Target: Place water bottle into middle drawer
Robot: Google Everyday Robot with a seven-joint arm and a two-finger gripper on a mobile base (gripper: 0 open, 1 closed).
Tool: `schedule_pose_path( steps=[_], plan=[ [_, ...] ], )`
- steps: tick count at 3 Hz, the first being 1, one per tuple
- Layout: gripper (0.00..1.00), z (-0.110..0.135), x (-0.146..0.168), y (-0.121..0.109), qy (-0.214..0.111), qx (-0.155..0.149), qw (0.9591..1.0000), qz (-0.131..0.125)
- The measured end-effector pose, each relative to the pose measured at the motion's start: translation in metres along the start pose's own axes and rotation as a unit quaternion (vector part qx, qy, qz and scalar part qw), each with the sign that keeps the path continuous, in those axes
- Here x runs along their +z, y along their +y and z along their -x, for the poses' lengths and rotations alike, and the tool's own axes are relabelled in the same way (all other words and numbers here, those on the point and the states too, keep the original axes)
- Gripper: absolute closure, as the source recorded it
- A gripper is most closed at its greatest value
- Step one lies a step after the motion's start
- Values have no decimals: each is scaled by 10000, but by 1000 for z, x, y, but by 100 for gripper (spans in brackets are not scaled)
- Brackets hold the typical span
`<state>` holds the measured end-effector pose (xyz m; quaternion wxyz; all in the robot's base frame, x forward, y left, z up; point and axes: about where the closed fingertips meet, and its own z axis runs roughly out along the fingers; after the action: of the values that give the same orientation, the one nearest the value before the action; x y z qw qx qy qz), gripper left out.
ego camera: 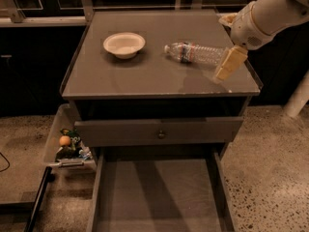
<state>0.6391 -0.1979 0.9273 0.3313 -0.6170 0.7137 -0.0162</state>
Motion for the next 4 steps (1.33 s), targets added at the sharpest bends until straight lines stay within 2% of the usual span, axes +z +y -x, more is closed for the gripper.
schedule_pose_path(
  steps=[2, 4],
  plan=[
    [0, -14, 42, -38, -620, 475, 9969, 28],
    [0, -32, 84, -56, -553, 813, 9952, 16]
  ],
)
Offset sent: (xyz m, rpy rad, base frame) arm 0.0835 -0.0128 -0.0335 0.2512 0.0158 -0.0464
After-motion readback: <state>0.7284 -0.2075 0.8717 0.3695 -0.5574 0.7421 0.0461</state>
